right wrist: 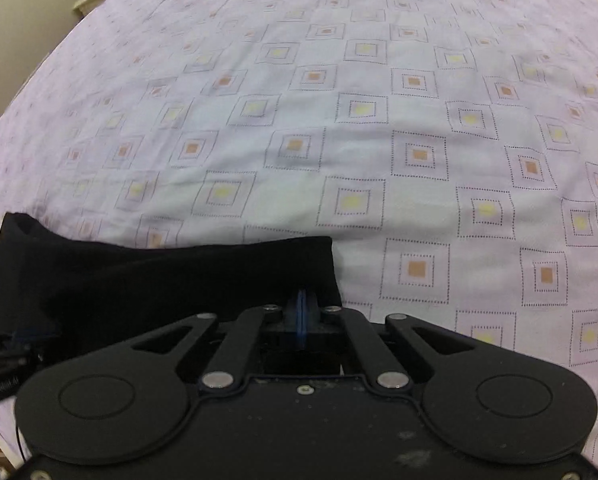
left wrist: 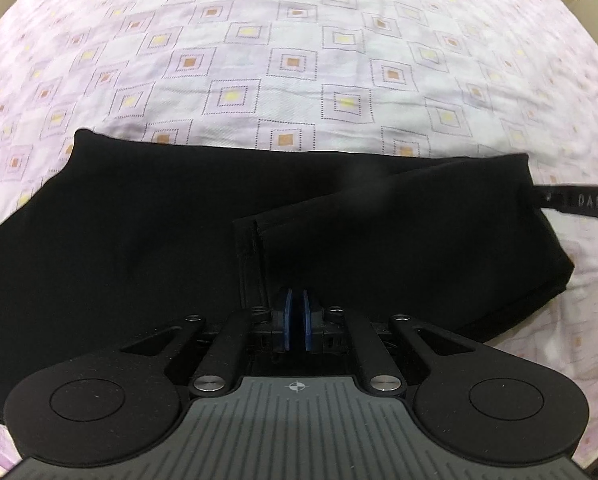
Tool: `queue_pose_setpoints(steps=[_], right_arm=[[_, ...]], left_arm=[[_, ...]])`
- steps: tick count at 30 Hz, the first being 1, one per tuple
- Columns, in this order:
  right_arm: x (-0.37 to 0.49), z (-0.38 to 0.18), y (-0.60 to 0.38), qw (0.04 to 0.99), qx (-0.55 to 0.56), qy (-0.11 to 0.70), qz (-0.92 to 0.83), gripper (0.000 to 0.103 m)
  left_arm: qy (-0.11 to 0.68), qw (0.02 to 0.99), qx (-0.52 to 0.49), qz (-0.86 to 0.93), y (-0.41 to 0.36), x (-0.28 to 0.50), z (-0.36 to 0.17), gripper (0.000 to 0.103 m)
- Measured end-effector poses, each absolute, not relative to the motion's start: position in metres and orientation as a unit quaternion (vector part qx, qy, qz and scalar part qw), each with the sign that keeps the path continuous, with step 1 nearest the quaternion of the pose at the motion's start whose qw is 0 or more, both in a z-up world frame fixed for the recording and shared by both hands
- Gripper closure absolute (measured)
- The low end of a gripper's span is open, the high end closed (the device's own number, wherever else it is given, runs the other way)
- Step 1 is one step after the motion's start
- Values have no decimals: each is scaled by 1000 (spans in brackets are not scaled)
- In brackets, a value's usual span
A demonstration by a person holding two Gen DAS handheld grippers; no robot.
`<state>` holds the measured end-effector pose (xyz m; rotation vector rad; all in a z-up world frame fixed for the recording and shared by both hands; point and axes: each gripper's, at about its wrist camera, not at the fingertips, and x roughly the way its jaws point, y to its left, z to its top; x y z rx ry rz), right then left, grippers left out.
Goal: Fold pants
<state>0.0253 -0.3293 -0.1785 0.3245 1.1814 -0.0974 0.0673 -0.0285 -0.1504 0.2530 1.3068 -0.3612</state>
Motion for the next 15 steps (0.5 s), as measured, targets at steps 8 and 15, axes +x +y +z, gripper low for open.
queue_pose_setpoints(steps=[8, 15], right_arm=[[-8, -139, -326, 849, 136, 511, 4, 93], [-47, -170, -319, 825, 98, 556, 20, 96]], left_arm=[[597, 780, 108, -154, -20, 62, -131, 95], [596, 794, 68, -97, 25, 47, -113, 95]])
